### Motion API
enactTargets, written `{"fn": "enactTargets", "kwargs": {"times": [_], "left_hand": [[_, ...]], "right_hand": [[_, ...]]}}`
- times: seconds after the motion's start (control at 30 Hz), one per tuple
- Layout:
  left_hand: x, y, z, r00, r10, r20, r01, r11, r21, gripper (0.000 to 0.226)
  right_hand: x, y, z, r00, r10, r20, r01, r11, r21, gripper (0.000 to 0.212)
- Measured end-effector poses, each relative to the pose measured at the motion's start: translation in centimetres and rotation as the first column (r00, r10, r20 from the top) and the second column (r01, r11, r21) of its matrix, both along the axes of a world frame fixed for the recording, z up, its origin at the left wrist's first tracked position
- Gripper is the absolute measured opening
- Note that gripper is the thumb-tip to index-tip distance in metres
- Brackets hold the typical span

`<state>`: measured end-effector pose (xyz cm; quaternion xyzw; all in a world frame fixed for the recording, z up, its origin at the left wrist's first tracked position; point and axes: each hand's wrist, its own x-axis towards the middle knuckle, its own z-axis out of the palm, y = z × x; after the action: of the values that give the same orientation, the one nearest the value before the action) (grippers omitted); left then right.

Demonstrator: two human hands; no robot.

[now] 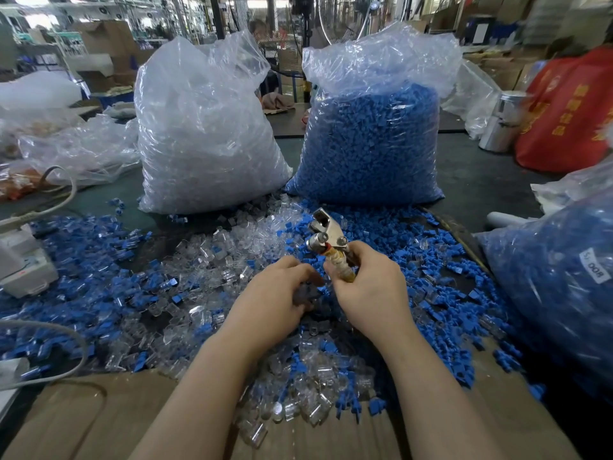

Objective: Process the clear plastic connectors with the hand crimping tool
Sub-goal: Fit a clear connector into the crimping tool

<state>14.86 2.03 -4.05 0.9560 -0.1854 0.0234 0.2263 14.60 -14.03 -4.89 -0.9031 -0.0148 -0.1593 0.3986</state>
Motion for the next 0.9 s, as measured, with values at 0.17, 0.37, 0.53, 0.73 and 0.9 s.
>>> {"fn": "enactTargets", "kwargs": {"times": [0.17,0.37,0.53,0.73,0.9], "left_hand": [[0.2,0.0,0.1,0.994,-0.086,-0.072,0.084,0.996,-0.035,0.029],[0.2,0.0,-0.4,0.995,0.071,-0.068,-0.083,0.979,-0.186,0.017],[0.3,0.0,-0.1,0.964,0.178,-0.199,-0.264,0.746,-0.612,0.016],[0.2,0.5,0.7,0.946,0.07,-0.318,-0.318,0.402,-0.859,0.019],[0.1,0.6,1.3,0.928,-0.089,-0.361,-0.337,0.212,-0.917,0.031]], "right_hand": [[0.0,-0.1,0.0,1.0,-0.018,0.016,0.018,1.0,0.009,0.015],[0.0,0.0,0.1,0.999,-0.022,0.032,0.021,0.999,0.026,0.018],[-0.1,0.1,0.5,0.998,-0.021,0.054,0.013,0.99,0.144,0.021],[-0.2,0.2,0.7,0.997,0.044,0.061,-0.06,0.955,0.29,0.019],[-0.2,0.2,0.7,0.993,0.101,0.063,-0.116,0.933,0.34,0.015]]}}
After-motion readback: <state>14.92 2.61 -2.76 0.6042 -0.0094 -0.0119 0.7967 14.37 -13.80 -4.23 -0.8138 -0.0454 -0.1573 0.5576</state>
